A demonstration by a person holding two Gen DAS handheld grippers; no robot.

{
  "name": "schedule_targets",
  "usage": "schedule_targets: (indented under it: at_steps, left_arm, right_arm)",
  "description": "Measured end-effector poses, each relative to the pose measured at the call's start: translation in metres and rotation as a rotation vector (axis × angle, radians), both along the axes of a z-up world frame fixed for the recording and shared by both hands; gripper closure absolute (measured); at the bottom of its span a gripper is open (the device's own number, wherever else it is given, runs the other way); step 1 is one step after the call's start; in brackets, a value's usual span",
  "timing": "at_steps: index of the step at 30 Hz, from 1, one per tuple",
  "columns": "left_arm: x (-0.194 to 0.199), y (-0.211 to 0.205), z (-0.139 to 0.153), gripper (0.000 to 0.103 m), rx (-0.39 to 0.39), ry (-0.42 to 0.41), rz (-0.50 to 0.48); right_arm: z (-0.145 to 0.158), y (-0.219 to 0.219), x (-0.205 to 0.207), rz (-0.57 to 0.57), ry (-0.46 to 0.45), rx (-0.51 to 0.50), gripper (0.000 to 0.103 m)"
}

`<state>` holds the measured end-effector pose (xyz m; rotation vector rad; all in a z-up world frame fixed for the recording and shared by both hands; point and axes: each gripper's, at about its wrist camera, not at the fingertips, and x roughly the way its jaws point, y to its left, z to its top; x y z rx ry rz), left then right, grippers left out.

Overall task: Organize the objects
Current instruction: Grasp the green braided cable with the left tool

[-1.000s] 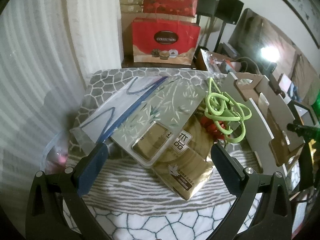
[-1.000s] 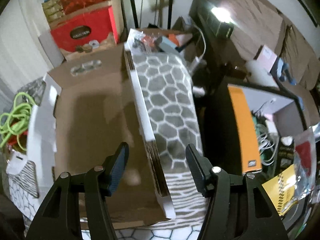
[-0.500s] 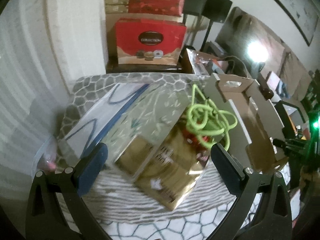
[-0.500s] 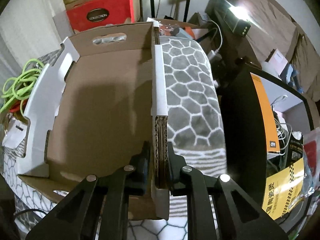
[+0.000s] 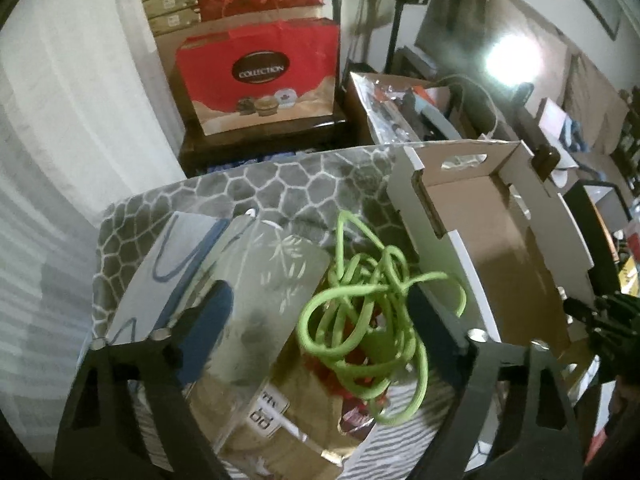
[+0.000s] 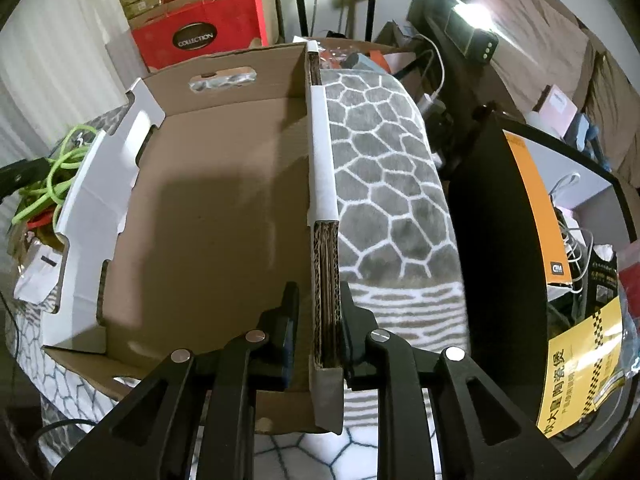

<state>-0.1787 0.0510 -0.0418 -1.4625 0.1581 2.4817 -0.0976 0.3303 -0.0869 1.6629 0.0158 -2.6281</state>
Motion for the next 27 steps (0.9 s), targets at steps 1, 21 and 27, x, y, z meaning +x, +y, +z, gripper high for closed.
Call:
schedule_targets:
  at_steps: [1, 21, 27]
  left_arm:
    - [-0.002, 0.001, -0.001, 0.026, -0.002, -0.008, 0.000]
    - [0.001, 0.015, -0.006, 0.086, 0.009, -0.085, -0.058]
    - [0.000, 0.004, 0.004, 0.094, 0.124, -0.118, -0.050]
  right_arm:
    - [0.000, 0.000, 0.000, 0.000, 0.001, -0.001, 0.085]
    - [0.000, 0.000, 0.002, -0.007, 0.007, -0.033, 0.079]
    - [0.000, 0.000, 0.002, -0.007, 0.007, -0.031, 0.079]
